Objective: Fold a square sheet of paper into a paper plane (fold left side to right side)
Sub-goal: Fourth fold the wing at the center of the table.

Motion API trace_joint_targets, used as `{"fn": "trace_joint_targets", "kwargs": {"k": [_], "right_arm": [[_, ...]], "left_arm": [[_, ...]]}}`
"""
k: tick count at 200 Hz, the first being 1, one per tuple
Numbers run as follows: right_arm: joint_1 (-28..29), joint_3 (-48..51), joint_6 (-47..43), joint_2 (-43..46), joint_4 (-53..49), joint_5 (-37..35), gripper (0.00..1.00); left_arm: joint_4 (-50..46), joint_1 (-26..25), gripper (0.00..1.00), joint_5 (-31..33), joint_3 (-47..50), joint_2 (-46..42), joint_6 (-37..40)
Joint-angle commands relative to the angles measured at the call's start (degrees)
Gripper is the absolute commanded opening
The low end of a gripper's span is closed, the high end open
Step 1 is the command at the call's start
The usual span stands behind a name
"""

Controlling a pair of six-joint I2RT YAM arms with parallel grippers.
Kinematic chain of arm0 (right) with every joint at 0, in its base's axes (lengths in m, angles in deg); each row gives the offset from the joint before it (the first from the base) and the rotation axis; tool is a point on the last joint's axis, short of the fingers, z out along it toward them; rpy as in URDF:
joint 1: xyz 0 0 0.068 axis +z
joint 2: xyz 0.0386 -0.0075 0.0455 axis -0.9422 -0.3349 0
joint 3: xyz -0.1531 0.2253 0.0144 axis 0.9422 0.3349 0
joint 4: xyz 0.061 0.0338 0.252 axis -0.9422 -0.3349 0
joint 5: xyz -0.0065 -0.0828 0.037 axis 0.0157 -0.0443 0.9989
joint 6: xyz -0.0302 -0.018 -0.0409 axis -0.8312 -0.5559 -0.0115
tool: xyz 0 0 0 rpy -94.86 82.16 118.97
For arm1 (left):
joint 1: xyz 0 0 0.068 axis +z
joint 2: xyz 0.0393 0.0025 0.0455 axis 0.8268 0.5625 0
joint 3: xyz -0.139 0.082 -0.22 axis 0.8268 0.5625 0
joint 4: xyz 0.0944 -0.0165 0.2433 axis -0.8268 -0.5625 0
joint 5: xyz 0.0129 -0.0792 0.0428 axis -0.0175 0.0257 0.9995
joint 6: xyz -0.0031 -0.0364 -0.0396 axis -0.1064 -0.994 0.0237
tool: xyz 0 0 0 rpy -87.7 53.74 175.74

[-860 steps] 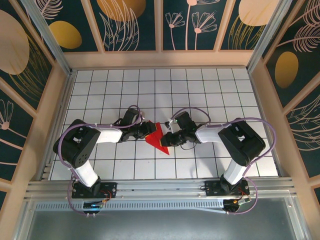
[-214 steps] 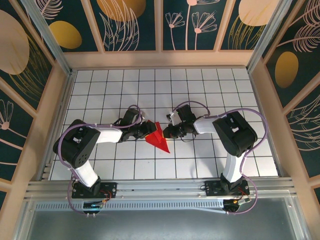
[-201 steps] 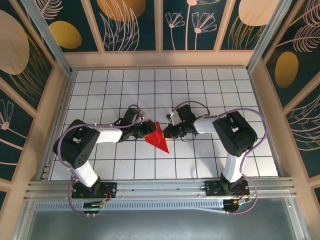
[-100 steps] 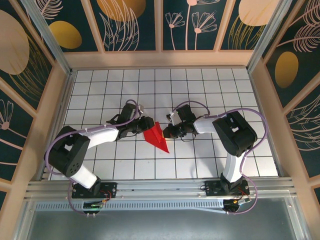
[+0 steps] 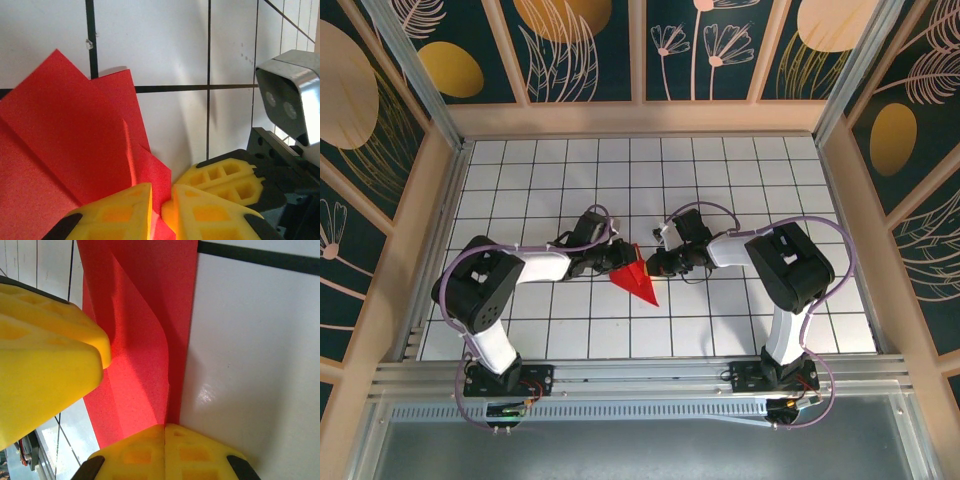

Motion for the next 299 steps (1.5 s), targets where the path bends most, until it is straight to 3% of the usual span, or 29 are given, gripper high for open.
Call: {"fn": "trace_joint_targets", "kwargs": {"k": [1,118,171,211,220,243,270,299], "right_arm": [[1.71,1.15,-0.29,-4.11,-1.65,-3.98,0.00],[1.78,-0.52,0.53,-1.86,-1.53,-2.44,0.13],[0.53,-3.95,-0.14,4.69,-6.95,-4.78,0.27],[-1.06,-2.39,-2.34,10.95,-12.31,-5.94,0.29],[-1.04,-1.35,-2.61,12.24,-12.46,-4.42,0.26],[-0.53,1.11,-2.76,14.87,-11.78,2.85,0.00],[1.79,3.23,-2.93,14.85,-11.41,7.60,0.00],[5.16,4.02,-2.32,12.53,-10.42,6.90,0.00]], "left_arm": [[-0.70,-0.10,0.18,2.03,-0.19,1.18,0.67],[1.34,-0.10,0.13,6.78,5.16,1.51,-2.43],[1.04,-0.10,0.13,7.35,5.55,1.59,-2.37],[1.15,-0.09,0.12,7.21,5.47,1.56,-2.39],[0.99,-0.06,0.12,7.31,5.44,1.46,-2.44],[0.67,-0.10,0.12,7.44,5.32,1.31,-2.23],[0.58,-0.10,0.12,7.53,5.32,1.21,-2.21],[0.47,-0.10,0.12,7.61,5.21,1.14,-2.09]]}}
